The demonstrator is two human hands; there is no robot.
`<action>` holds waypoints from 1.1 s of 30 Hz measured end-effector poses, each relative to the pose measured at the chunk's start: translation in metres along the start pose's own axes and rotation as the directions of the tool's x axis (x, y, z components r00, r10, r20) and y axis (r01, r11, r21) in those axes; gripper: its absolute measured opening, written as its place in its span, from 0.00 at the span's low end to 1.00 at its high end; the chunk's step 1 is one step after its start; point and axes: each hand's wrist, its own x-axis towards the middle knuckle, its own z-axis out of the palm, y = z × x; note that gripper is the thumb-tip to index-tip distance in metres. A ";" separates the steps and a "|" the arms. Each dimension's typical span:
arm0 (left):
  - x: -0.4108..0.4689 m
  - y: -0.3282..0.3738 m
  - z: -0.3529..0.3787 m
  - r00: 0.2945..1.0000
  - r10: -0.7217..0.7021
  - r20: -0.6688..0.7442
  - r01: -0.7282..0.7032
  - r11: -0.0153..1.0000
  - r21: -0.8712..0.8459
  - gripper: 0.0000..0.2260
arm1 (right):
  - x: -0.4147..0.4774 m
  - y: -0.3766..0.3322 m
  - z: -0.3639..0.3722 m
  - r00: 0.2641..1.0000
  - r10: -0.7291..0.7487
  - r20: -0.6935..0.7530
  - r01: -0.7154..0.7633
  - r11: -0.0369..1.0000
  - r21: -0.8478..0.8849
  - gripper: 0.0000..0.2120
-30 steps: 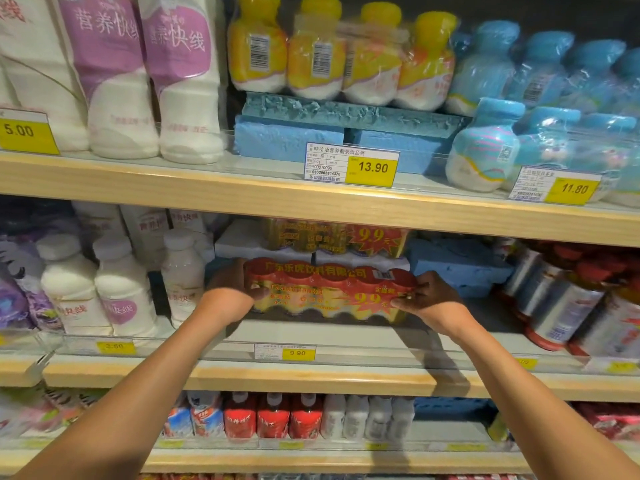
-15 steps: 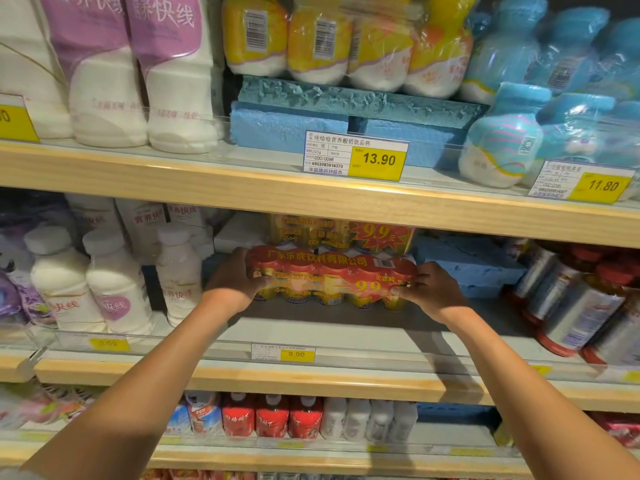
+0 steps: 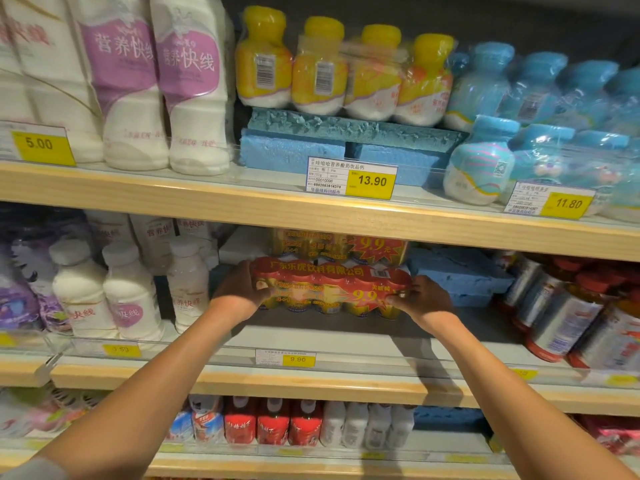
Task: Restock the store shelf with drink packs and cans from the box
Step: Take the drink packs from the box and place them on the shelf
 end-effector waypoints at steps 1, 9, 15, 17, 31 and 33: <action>-0.002 0.001 -0.001 1.000 0.007 0.008 -0.007 1.000 -0.011 0.33 | -0.002 -0.001 0.001 1.000 0.000 -0.001 0.000 1.000 -0.004 0.29; -0.038 -0.005 -0.013 0.998 0.066 -0.025 -0.067 0.997 -0.043 0.37 | -0.041 -0.021 0.001 0.994 -0.008 -0.111 0.018 0.996 0.091 0.39; -0.073 -0.009 -0.031 0.987 0.152 0.049 -0.152 0.988 0.007 0.17 | -0.089 -0.040 0.000 0.986 -0.011 -0.166 0.022 0.998 0.061 0.41; -0.086 -0.014 -0.038 0.976 0.208 0.061 -0.209 0.978 0.008 0.18 | -0.105 -0.048 0.004 0.982 -0.013 -0.188 0.026 0.998 0.065 0.35; -0.184 -0.146 -0.102 0.876 0.438 0.200 -0.399 0.893 -0.210 0.42 | -0.287 -0.169 0.105 0.975 -0.198 -0.099 0.212 0.965 0.156 0.48; -0.197 -0.172 -0.105 0.872 0.421 0.249 -0.374 0.902 -0.215 0.42 | -0.310 -0.178 0.127 0.974 -0.225 -0.040 0.228 0.961 0.158 0.46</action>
